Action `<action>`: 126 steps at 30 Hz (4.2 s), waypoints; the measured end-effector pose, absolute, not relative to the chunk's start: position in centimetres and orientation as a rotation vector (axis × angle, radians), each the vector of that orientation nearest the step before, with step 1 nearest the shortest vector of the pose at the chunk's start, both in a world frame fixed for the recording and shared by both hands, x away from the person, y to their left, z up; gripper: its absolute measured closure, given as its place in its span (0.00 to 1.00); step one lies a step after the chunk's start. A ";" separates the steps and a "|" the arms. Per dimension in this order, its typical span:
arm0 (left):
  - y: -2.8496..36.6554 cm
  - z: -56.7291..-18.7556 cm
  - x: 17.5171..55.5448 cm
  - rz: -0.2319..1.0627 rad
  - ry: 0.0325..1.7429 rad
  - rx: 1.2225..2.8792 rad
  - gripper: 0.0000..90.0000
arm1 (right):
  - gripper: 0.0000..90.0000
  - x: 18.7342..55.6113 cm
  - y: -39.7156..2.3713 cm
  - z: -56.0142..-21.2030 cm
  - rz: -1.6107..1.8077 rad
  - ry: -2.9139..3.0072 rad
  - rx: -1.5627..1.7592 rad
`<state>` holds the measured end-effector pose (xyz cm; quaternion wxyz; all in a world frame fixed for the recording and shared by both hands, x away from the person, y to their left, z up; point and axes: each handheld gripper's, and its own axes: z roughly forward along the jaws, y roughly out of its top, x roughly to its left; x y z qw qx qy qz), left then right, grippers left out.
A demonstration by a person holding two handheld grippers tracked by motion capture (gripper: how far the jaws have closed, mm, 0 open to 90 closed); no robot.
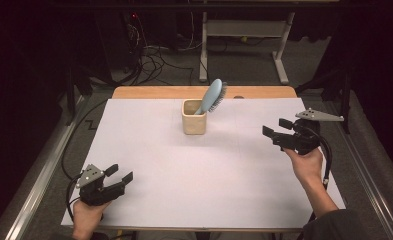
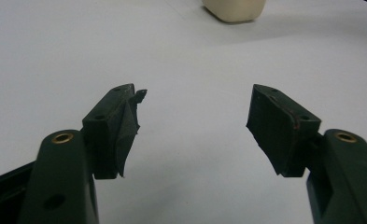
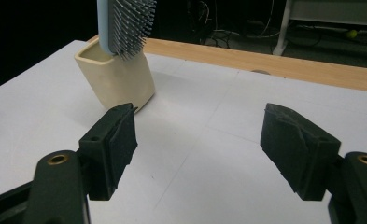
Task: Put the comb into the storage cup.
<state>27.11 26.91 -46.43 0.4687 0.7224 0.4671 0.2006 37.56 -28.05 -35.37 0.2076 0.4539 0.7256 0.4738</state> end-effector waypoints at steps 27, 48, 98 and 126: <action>26.9 -46.4 27.1 0.492 1.147 1.772 0.38 | 0.31 35.7 -29.9 -36.3 1.338 1.998 1.294; 26.9 -46.4 27.1 0.492 1.146 1.771 0.38 | 0.31 34.3 -31.0 -37.0 1.336 1.973 1.294; 26.8 -46.4 27.0 0.495 1.146 1.769 0.38 | 0.30 29.5 -33.8 -39.4 1.386 1.873 1.323; 26.9 -46.3 27.0 0.500 1.146 1.766 0.38 | 0.30 27.7 -32.8 -40.6 1.358 1.910 1.282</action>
